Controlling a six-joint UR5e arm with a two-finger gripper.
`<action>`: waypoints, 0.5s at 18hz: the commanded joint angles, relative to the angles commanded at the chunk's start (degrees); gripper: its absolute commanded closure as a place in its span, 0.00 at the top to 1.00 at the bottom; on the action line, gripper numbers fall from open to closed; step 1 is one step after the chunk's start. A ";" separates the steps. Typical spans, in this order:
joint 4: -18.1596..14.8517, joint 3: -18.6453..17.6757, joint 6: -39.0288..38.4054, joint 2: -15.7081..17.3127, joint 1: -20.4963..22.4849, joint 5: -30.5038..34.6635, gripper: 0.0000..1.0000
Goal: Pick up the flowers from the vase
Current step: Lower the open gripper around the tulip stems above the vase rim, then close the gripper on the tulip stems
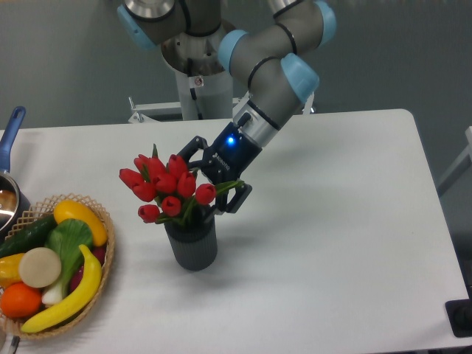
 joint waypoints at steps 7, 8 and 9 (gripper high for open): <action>0.00 1.58 0.00 -1.06 -0.70 -0.62 0.68; 0.00 1.58 0.00 -1.06 -0.62 -0.62 0.61; 0.00 1.58 0.00 -1.06 -0.53 -0.62 0.56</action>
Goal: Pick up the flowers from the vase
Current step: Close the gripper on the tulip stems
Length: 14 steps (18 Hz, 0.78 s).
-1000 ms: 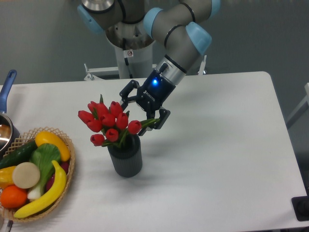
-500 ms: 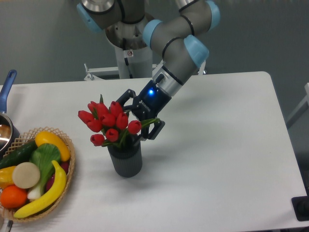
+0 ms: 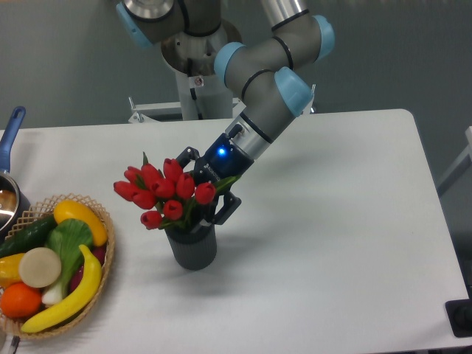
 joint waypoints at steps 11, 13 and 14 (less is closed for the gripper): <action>0.00 0.00 -0.62 0.44 1.23 -2.11 0.44; 0.00 0.09 -1.14 0.70 1.32 -3.68 0.44; 0.00 0.17 -1.66 0.88 1.41 -4.74 0.44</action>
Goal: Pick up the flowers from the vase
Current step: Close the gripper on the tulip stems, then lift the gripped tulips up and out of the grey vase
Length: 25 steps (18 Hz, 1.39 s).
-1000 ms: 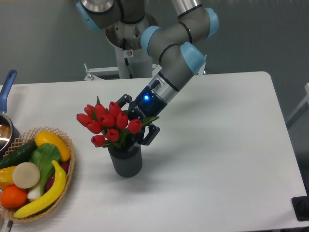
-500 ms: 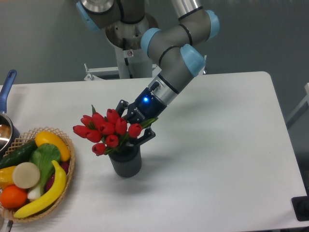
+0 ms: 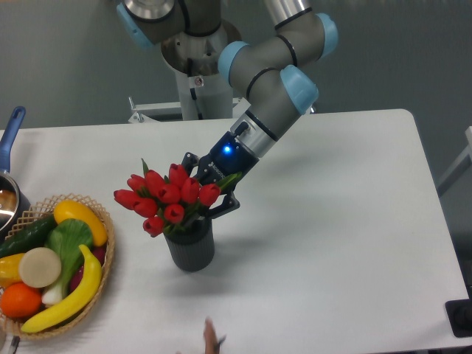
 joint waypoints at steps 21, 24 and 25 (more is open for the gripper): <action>-0.70 5.54 -20.83 9.93 0.35 -0.27 0.44; -0.70 5.62 -24.08 11.60 0.35 -0.27 0.44; -0.79 5.63 -24.87 12.04 0.27 -0.36 0.44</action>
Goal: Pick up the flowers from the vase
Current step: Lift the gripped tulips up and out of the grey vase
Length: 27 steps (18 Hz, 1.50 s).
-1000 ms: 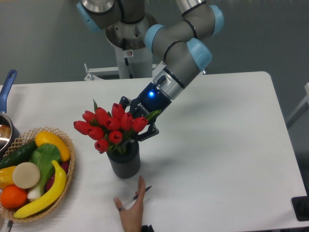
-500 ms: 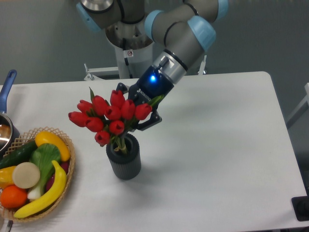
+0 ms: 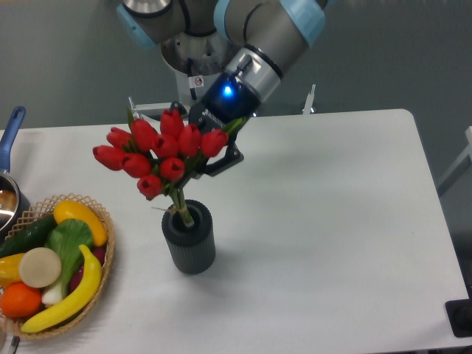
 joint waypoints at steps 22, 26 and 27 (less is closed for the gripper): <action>0.35 13.00 -6.51 -5.70 11.68 -2.73 0.44; 0.35 12.57 -3.97 -7.20 15.37 -2.64 0.44; 0.35 12.39 -3.62 -7.20 16.08 -2.64 0.44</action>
